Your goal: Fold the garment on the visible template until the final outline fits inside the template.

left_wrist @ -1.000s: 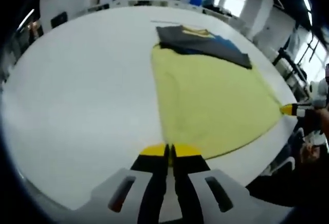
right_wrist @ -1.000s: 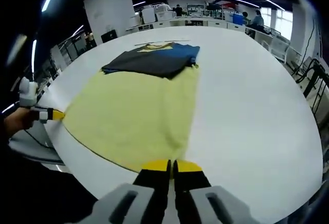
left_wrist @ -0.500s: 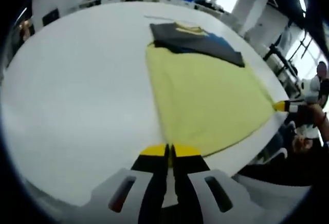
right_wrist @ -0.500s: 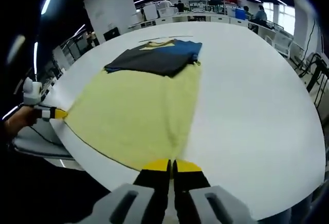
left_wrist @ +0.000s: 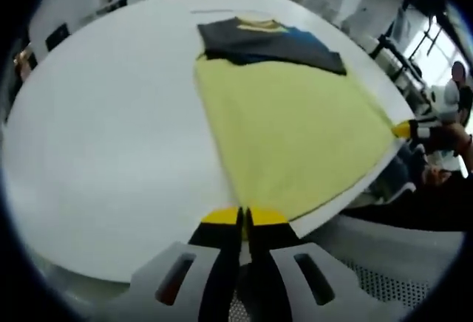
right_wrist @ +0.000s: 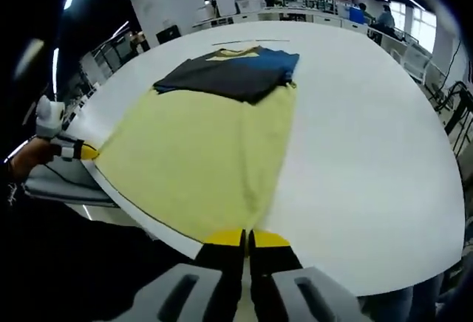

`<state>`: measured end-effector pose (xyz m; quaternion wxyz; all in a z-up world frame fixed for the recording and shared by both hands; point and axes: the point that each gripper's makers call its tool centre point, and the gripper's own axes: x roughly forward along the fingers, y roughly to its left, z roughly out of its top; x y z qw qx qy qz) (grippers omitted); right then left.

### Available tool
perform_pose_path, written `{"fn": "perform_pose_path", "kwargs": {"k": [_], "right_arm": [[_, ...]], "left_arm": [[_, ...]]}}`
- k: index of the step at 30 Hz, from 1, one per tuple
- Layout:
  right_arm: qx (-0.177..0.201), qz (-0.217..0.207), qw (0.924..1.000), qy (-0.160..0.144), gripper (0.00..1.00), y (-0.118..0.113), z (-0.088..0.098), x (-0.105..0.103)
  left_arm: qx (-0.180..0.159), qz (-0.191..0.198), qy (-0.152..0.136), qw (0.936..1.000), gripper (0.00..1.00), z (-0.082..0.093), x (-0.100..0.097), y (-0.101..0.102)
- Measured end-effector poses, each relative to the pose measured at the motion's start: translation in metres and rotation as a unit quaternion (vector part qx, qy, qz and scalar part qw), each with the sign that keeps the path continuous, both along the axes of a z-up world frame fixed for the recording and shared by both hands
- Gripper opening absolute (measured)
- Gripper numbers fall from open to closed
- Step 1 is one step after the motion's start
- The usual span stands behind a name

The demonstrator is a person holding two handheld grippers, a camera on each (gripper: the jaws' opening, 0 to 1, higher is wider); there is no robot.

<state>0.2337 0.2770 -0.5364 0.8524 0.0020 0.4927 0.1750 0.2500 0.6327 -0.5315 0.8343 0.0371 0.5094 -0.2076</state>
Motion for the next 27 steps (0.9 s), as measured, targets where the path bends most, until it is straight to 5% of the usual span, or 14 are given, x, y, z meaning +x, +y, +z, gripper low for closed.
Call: {"fn": "perform_pose_path", "kwargs": {"k": [17, 27], "right_arm": [[-0.005, 0.0, 0.9998, 0.019, 0.0, -0.005, 0.007, -0.013], [0.002, -0.006, 0.9988, -0.049, 0.0, -0.005, 0.048, 0.024]], "left_arm": [[0.009, -0.025, 0.012, 0.9996, 0.0, 0.005, -0.023, -0.008], [-0.018, -0.011, -0.042, 0.9989, 0.0, 0.051, 0.012, -0.014]]}}
